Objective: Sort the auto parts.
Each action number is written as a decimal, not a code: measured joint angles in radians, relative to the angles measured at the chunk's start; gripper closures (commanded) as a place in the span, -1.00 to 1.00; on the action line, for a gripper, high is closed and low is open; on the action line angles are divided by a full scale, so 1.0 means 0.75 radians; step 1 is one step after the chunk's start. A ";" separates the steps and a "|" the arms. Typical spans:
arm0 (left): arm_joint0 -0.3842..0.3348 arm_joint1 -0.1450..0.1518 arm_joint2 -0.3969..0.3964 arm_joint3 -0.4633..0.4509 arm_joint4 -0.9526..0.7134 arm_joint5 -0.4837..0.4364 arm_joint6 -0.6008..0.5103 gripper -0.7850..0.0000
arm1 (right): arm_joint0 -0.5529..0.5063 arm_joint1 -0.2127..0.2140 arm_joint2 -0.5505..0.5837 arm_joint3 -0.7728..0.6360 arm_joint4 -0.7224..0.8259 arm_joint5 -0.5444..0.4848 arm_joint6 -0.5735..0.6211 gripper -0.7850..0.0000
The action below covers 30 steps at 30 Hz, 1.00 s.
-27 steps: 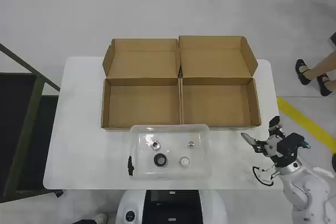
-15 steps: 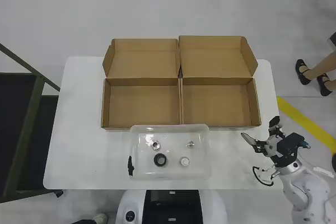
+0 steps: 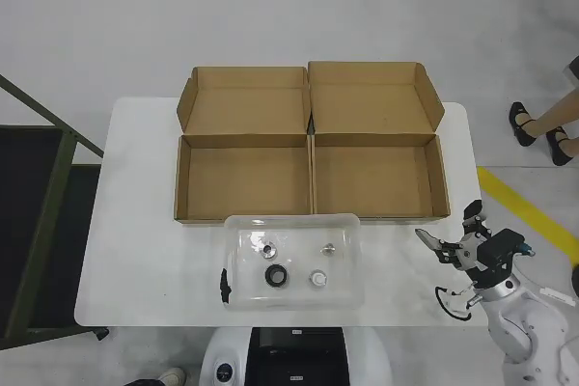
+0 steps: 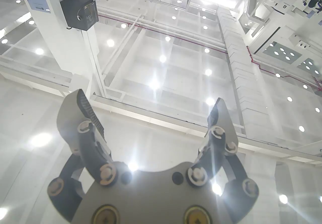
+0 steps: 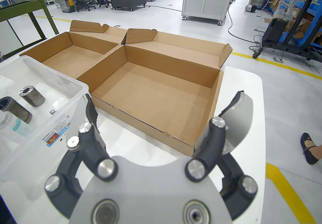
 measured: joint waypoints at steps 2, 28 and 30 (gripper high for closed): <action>0.000 0.000 0.000 0.000 0.000 0.000 0.000 -1.00 | 0.000 0.000 0.000 0.000 0.000 0.000 0.000 -1.00; 0.000 0.000 0.000 0.000 0.000 0.000 0.000 -1.00 | 0.064 0.025 -0.071 -0.100 0.068 -0.250 0.246 -1.00; 0.000 0.000 0.000 0.000 0.000 0.000 0.000 -1.00 | 0.073 0.028 -0.091 -0.121 0.086 -0.276 0.278 -1.00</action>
